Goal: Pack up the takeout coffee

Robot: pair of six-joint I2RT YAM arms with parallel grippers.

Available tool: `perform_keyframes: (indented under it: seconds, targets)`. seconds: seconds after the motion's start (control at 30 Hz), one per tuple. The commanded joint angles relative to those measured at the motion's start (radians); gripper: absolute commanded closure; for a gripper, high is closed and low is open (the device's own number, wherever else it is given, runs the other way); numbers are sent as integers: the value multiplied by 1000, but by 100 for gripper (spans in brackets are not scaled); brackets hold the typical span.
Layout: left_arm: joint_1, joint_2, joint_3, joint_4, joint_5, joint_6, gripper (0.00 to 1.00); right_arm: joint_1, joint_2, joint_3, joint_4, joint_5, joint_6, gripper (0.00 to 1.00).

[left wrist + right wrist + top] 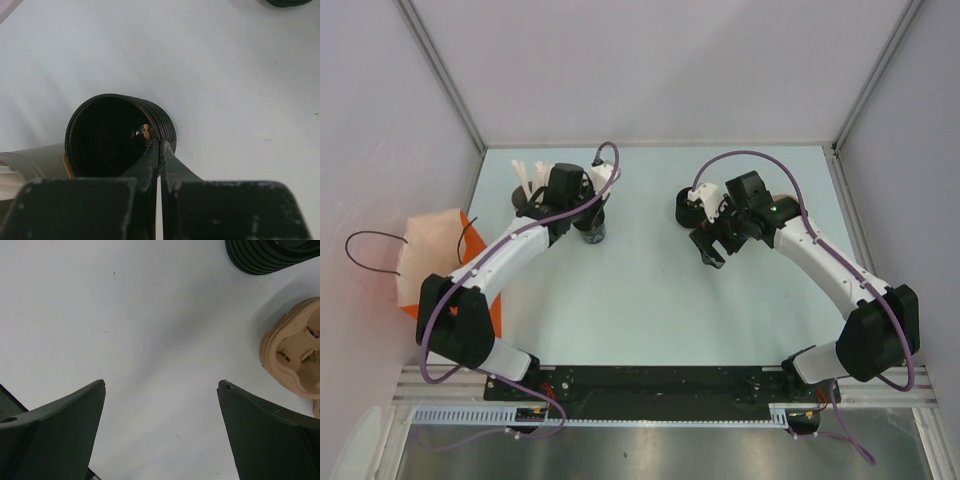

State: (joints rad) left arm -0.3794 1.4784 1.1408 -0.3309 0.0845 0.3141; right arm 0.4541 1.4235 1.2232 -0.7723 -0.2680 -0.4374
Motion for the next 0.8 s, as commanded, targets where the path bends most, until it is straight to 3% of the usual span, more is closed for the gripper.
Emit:
perform_keyframes:
  seconds: [0.0,0.77]
  targets:
    - [5,-69,-9,61,-20,-6,100,-2,3,-2,21,12,12,0]
    - [-13,-178,-43,125,-66,34,99,-22,8,-4,28,9,17,0]
